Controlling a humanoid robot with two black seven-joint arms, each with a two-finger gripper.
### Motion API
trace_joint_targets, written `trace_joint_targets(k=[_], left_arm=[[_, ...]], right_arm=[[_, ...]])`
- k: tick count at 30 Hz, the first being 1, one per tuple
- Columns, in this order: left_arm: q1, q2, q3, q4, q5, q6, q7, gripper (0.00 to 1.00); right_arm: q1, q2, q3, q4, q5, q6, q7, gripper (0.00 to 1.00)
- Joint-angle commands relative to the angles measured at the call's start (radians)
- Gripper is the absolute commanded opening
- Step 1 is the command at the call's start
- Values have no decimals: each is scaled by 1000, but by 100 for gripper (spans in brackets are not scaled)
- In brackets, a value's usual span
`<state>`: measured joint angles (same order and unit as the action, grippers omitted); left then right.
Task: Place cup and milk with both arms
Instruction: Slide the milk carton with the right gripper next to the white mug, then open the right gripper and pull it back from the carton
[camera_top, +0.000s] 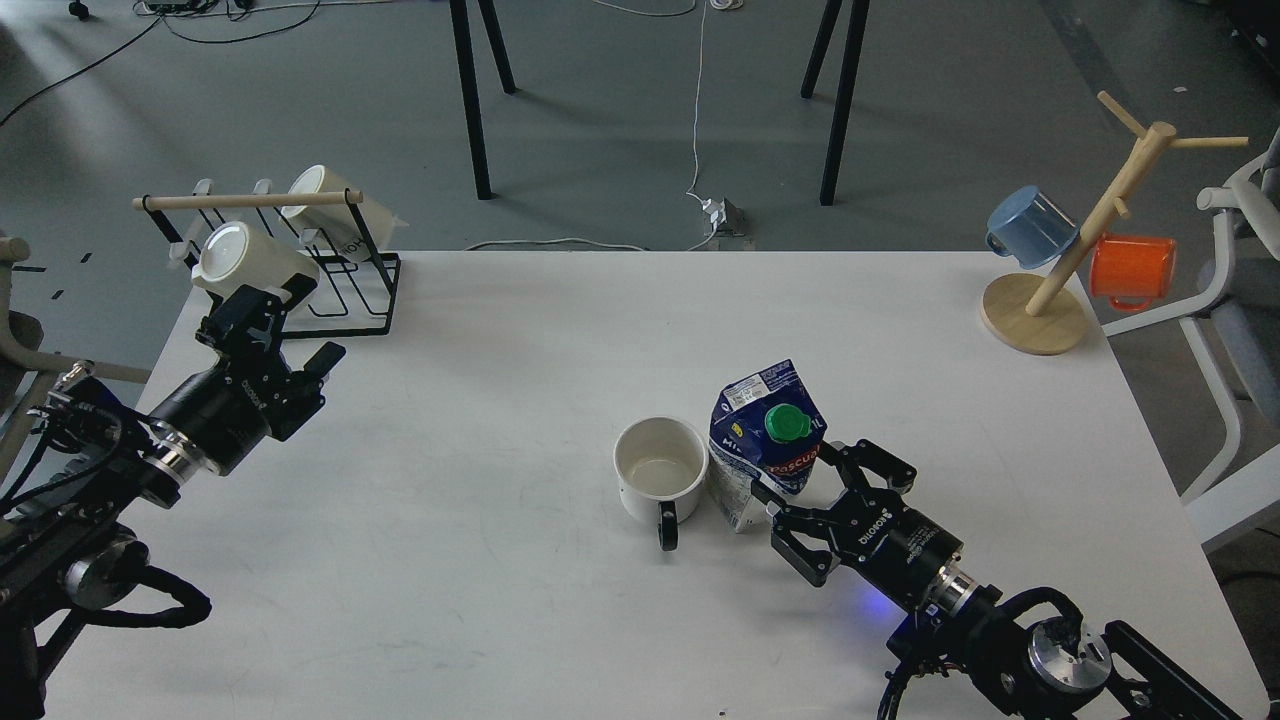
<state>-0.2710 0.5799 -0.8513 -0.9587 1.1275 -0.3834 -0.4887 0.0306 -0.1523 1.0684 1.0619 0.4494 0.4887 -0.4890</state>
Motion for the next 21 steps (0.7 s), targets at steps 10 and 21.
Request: trace_joint_targets(k=[10, 21], left_arm=[[-1, 0, 0, -2, 0, 0, 0, 99], [-1, -8, -2, -3, 0, 0, 0, 99]], right_arm=[[-126, -110, 48, 130, 3, 0, 0, 99], [-230, -251, 336, 133, 0, 0, 0, 99]])
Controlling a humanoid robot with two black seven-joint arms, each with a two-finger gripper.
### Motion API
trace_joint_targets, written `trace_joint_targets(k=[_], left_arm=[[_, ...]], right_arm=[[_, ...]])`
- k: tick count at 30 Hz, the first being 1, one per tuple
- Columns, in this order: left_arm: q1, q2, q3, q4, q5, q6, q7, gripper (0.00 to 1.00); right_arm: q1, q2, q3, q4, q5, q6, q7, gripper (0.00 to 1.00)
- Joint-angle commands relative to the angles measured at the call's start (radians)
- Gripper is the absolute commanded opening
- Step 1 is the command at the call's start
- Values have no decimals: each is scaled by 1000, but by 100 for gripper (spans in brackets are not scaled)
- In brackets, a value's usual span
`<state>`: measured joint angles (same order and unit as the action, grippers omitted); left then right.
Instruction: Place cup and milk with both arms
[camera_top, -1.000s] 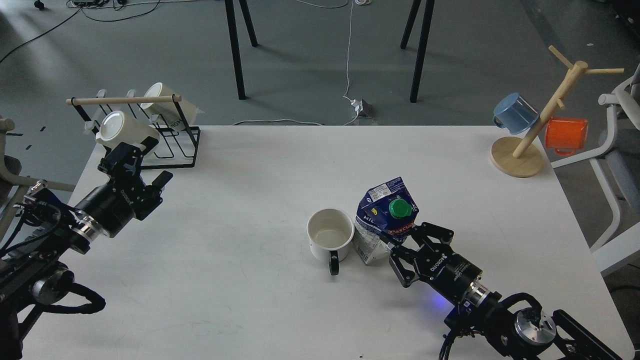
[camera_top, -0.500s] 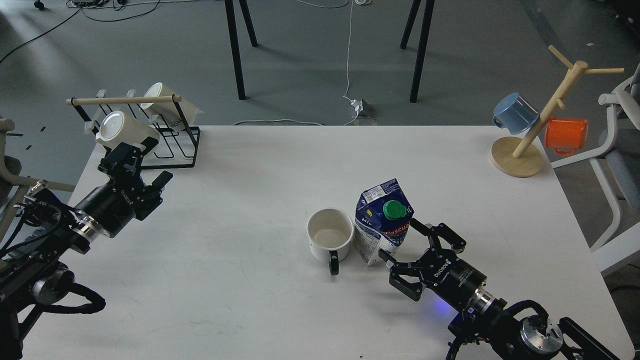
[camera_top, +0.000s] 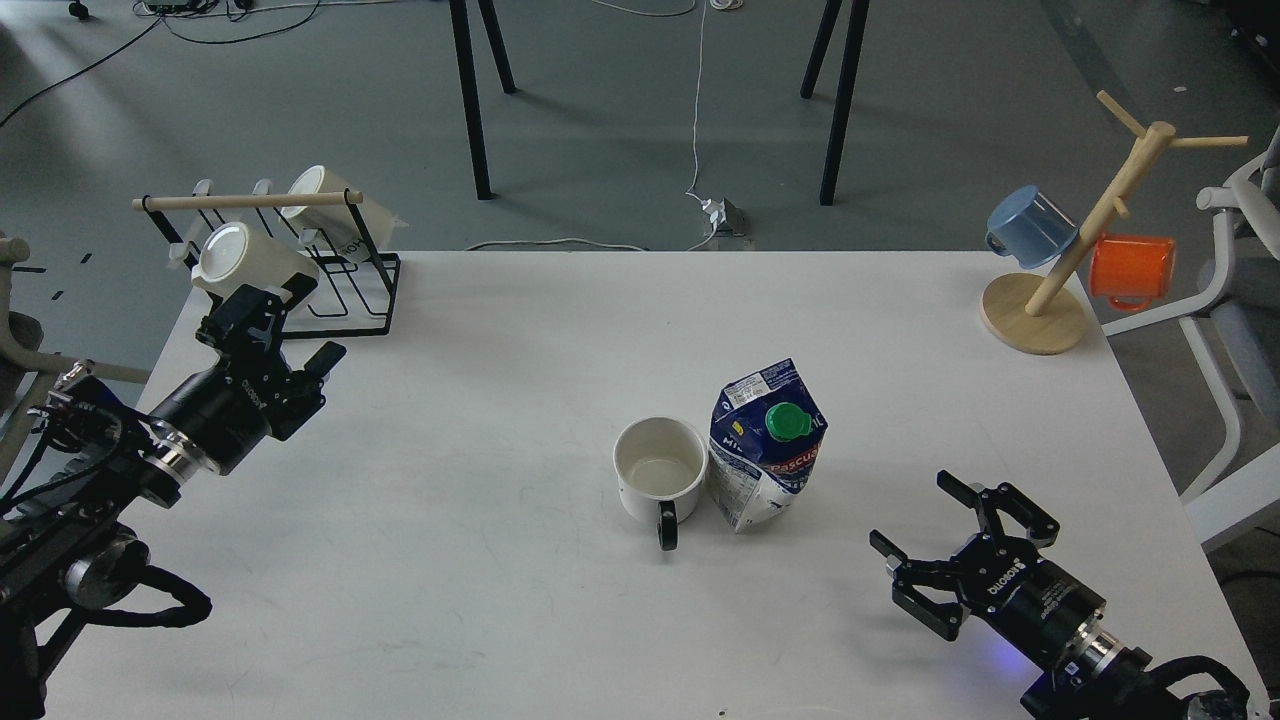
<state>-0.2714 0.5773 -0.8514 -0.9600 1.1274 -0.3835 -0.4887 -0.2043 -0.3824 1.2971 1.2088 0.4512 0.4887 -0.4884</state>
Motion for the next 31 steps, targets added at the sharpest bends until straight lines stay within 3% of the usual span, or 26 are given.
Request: trace_joint_targets(k=[1, 13, 31], left_arm=[[0, -7, -2, -2, 0, 0, 0, 99], [-11, 19, -23, -8, -8, 0, 0, 99], [-14, 19, -17, -8, -8, 0, 0, 99]], right_arm=[[14, -23, 149, -29, -2, 0, 0, 99], [322, -93, 206, -210, -2, 0, 0, 99], [322, -84, 197, -233, -2, 0, 0, 99]])
